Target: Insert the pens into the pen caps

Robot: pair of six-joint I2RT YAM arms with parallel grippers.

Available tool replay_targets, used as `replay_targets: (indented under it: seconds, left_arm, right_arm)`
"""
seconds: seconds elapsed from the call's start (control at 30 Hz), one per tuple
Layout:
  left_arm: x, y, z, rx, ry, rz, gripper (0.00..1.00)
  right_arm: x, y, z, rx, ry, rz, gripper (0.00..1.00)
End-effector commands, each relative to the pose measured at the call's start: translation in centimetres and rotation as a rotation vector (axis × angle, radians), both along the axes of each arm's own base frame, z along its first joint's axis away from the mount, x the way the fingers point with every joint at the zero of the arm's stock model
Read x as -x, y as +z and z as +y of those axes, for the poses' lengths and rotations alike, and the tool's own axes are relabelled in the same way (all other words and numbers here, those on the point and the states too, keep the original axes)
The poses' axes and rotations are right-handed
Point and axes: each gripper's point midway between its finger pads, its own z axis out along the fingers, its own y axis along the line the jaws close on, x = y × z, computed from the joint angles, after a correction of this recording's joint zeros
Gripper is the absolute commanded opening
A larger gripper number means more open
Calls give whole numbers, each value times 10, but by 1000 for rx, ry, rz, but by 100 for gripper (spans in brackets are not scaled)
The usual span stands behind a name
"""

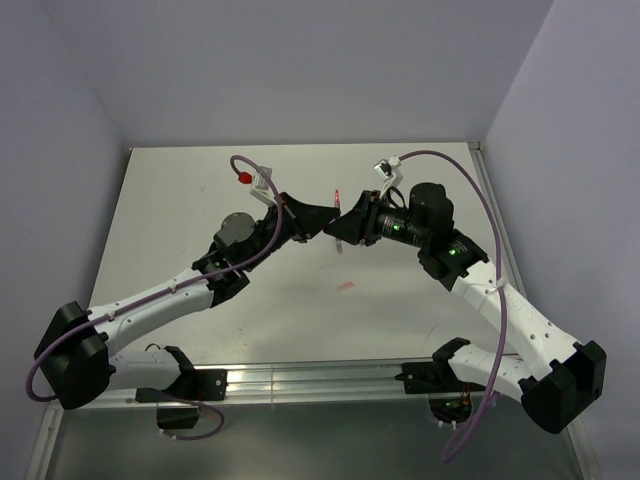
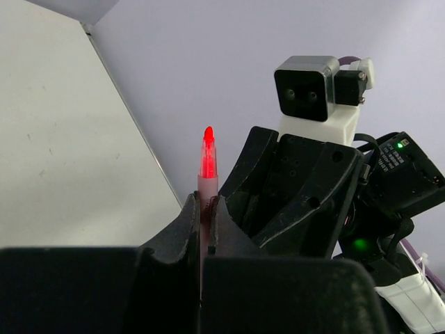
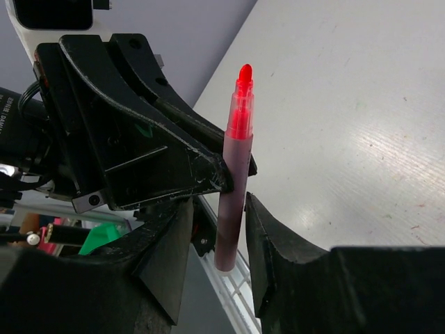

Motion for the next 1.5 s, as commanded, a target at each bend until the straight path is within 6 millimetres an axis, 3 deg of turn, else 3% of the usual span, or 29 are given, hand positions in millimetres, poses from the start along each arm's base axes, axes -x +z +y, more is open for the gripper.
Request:
replay_targets:
  seconds: [0.0, 0.27, 0.37, 0.47, 0.5, 0.63, 0.7, 0.73, 0.8, 0.83, 0.93, 1.17, 1.33, 1.47]
  left_arm:
    - [5, 41, -5, 76, -14, -100, 0]
    - [9, 41, -10, 77, -34, -100, 0]
    - [12, 41, -11, 83, -45, -105, 0]
    - [15, 41, -12, 76, -60, -111, 0]
    - [15, 41, -12, 77, -62, -112, 0]
    - [15, 38, -11, 51, -59, -113, 0]
    - [14, 35, -9, 25, -46, -106, 9]
    - [13, 33, -8, 13, -36, -106, 20]
    - [10, 30, -2, -16, -4, -101, 28]
    - [9, 30, 0, -36, 10, -115, 37]
    - [5, 30, 12, -86, 66, -129, 48]
    - [-3, 33, 45, -202, 189, -157, 54]
    - [-6, -5, 53, -462, 169, -173, 48]
    - [-3, -68, 46, -668, 70, -103, 45]
  right_arm:
    - [0, 29, 6, -59, 25, -76, 43]
    - [2, 30, 5, -60, 23, -75, 33]
    - [1, 28, 5, -60, 21, -67, 26]
    - [-1, 28, 5, -59, 13, -64, 12]
    - [-1, 27, 4, -56, 9, -60, 2]
    - [-4, 28, 1, -41, -22, -62, 0]
    - [-4, 26, -1, -32, -32, -59, 0]
    - [-4, 29, -2, -33, -39, -65, 0]
    - [-4, 27, -4, -18, -50, -61, 0]
    - [-5, 30, -7, -19, -68, -70, 0]
    - [-7, 31, -14, 3, -104, -74, 0]
    - [-9, 26, -30, 56, -185, -79, 0]
    - [-3, 13, -62, 149, -304, -85, 0]
    - [4, 1, -87, 204, -375, -63, 0]
